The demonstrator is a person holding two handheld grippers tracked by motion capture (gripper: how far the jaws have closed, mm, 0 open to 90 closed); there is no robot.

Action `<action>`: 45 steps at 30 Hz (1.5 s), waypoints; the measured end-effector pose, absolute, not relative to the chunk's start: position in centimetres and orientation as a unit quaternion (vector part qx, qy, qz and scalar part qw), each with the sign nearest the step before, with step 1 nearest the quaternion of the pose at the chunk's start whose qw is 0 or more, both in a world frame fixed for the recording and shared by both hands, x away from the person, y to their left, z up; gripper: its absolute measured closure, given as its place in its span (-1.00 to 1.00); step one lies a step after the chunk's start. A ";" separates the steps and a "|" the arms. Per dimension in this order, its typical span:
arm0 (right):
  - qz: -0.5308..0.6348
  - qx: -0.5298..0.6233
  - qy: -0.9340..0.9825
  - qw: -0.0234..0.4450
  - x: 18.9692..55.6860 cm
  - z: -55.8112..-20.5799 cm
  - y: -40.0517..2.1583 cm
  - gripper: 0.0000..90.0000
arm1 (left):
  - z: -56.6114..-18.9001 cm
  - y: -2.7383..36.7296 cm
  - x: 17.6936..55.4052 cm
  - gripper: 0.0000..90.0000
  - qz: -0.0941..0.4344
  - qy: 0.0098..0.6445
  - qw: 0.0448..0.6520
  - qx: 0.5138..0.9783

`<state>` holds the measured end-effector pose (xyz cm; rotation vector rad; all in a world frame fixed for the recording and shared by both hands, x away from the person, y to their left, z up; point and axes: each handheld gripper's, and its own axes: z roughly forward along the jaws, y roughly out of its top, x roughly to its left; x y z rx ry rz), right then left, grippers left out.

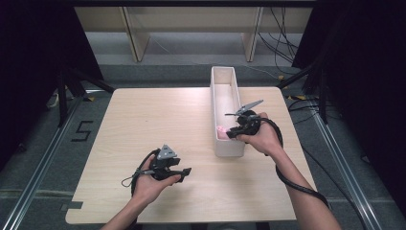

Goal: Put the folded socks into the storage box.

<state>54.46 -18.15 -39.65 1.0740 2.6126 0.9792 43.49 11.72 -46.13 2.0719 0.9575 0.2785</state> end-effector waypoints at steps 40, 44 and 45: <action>0.329 0.369 0.867 0.064 54.9 -39.2 -18.0 0.55 | -45.8 11.5 43.7 -0.10 0.111 0.378 0.411 0.822; 0.333 0.370 0.866 0.056 54.8 -39.2 -17.9 0.64 | -45.9 11.6 43.7 -0.10 0.110 0.379 0.409 0.823; 0.333 0.369 0.866 0.055 54.8 -39.2 -17.9 0.67 | -45.9 11.6 43.7 -0.10 0.111 0.378 0.409 0.823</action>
